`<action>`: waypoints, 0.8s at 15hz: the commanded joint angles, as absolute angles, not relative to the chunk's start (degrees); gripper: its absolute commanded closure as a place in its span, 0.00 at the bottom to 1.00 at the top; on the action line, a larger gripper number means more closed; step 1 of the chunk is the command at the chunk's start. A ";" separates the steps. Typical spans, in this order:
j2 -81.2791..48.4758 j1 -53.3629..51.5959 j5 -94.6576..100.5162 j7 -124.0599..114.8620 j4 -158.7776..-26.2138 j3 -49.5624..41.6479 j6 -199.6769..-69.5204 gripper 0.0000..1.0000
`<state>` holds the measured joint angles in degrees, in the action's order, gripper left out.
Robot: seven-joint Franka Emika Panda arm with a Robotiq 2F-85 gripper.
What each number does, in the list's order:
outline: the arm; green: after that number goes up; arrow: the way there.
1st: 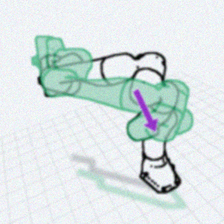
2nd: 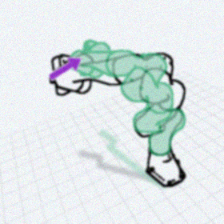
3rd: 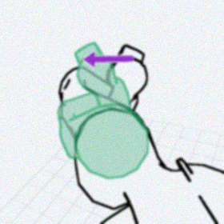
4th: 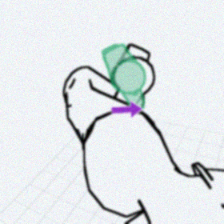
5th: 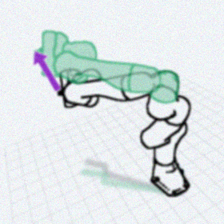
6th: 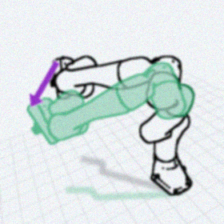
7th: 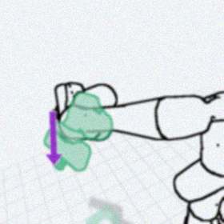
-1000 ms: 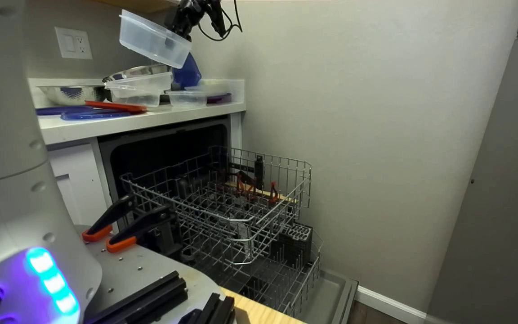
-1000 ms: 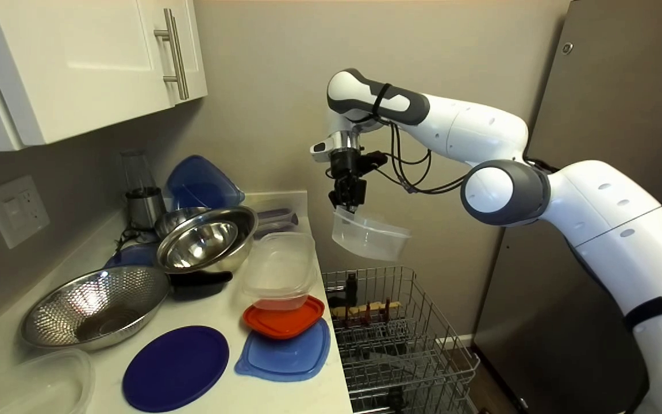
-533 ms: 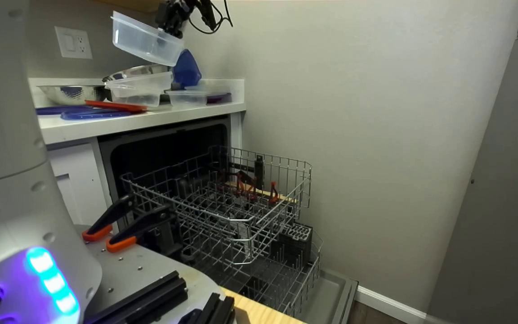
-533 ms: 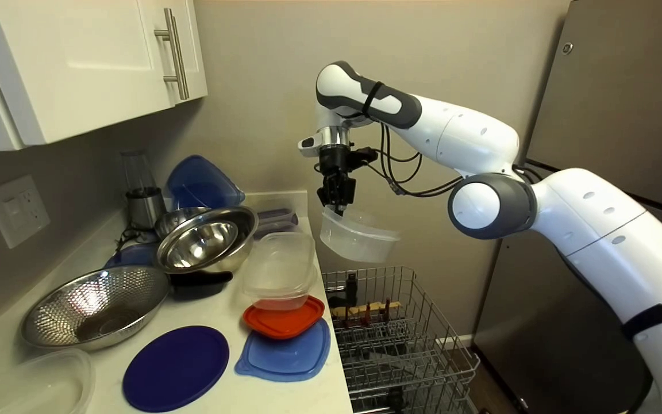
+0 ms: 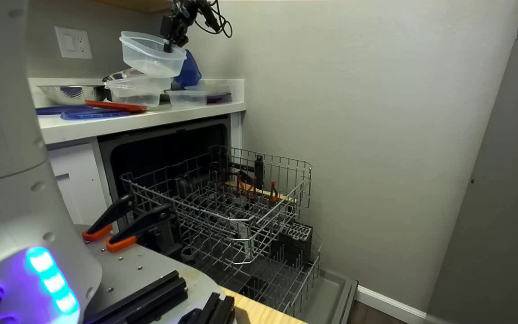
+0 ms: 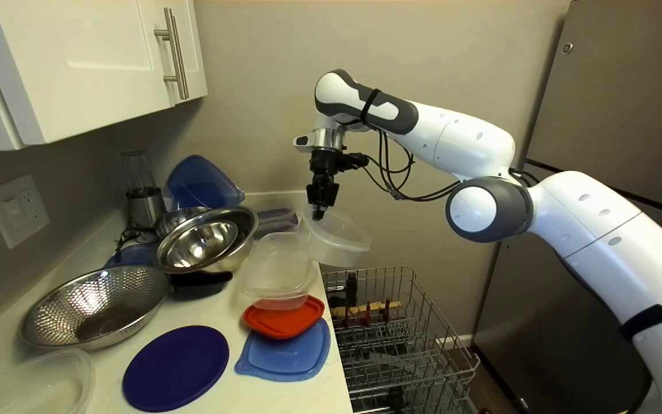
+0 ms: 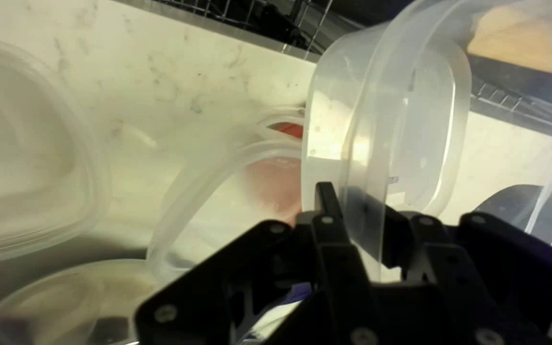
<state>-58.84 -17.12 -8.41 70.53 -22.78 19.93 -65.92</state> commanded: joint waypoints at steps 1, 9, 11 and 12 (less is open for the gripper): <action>-58.66 -16.28 -10.72 64.56 -23.59 20.65 -73.38 0.96; -59.11 -15.22 -14.20 61.07 -24.40 23.44 -80.39 0.96; -59.71 -15.35 -15.67 60.98 -24.56 24.07 -82.02 0.96; -59.99 -15.40 -16.26 61.16 -24.69 24.37 -82.65 0.96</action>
